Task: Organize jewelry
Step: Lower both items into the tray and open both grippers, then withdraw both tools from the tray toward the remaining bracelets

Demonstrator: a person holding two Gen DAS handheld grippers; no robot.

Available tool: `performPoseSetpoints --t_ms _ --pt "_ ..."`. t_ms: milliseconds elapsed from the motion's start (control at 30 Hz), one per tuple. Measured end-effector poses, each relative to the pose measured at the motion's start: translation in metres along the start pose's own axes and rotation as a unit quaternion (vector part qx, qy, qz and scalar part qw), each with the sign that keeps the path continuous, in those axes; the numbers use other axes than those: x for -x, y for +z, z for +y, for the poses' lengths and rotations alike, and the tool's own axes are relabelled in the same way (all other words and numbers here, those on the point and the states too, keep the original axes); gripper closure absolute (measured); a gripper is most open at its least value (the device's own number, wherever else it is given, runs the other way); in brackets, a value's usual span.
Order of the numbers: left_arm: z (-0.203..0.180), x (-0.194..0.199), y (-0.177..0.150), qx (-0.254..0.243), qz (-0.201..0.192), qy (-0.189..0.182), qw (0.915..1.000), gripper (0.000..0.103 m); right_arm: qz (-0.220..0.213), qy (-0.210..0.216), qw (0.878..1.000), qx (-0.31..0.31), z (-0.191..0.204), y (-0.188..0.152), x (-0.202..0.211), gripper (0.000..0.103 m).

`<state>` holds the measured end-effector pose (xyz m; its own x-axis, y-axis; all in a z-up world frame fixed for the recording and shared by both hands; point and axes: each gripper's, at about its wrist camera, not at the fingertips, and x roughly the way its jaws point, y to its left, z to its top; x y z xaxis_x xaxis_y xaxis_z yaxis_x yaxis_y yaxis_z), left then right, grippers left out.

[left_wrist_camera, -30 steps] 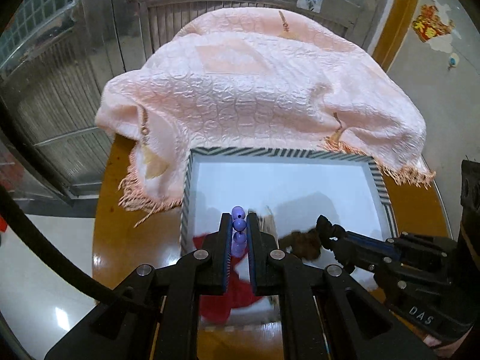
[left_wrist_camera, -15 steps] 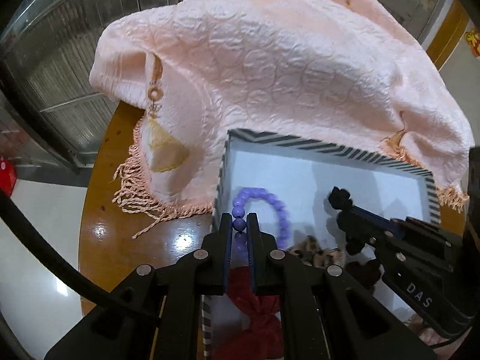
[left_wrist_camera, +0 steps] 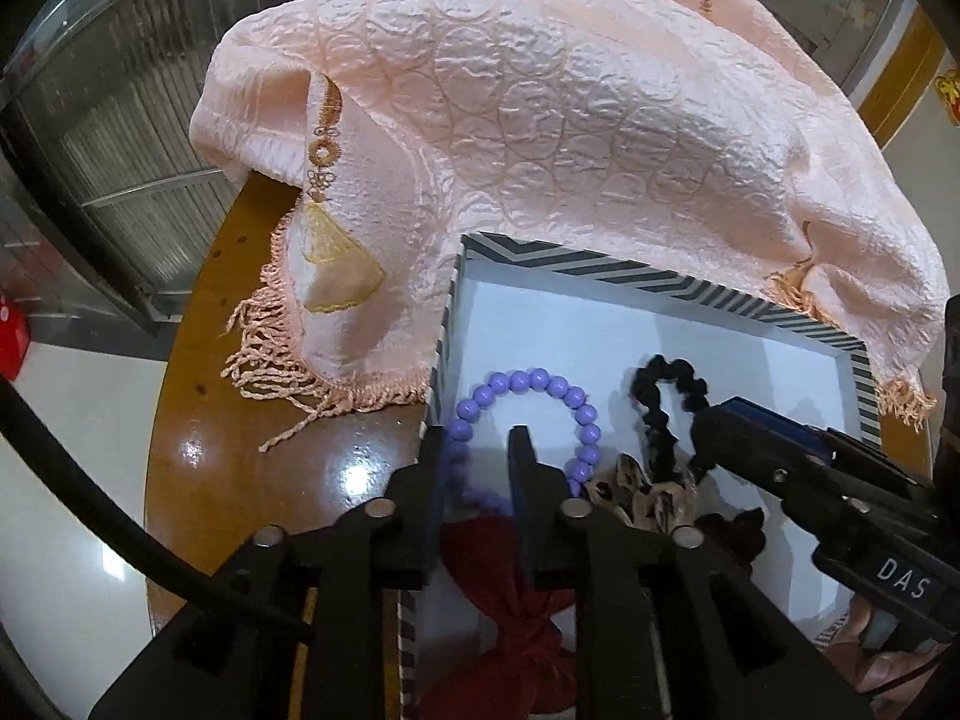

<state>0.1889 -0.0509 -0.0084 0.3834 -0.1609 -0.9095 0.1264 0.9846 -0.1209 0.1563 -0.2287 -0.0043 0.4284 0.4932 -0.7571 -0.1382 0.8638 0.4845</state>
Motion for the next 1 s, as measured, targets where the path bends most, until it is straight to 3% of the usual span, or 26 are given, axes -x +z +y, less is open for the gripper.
performPoseSetpoints --t_ms 233,400,667,1000 --pt "-0.008 0.024 -0.013 -0.014 -0.026 0.016 0.9994 0.086 -0.005 -0.017 1.000 0.003 0.008 -0.013 0.028 0.066" --pt "-0.014 0.046 -0.030 -0.023 -0.046 0.019 0.9985 0.086 -0.029 -0.037 0.999 0.008 0.017 -0.025 0.058 0.047" --pt "-0.022 0.080 -0.066 -0.041 -0.059 0.019 0.9972 0.086 -0.036 -0.046 0.998 0.021 0.029 -0.058 0.105 0.046" --pt "-0.035 0.101 -0.118 -0.064 -0.054 0.004 0.9965 0.086 -0.040 -0.083 0.996 0.013 0.022 -0.126 0.150 0.043"
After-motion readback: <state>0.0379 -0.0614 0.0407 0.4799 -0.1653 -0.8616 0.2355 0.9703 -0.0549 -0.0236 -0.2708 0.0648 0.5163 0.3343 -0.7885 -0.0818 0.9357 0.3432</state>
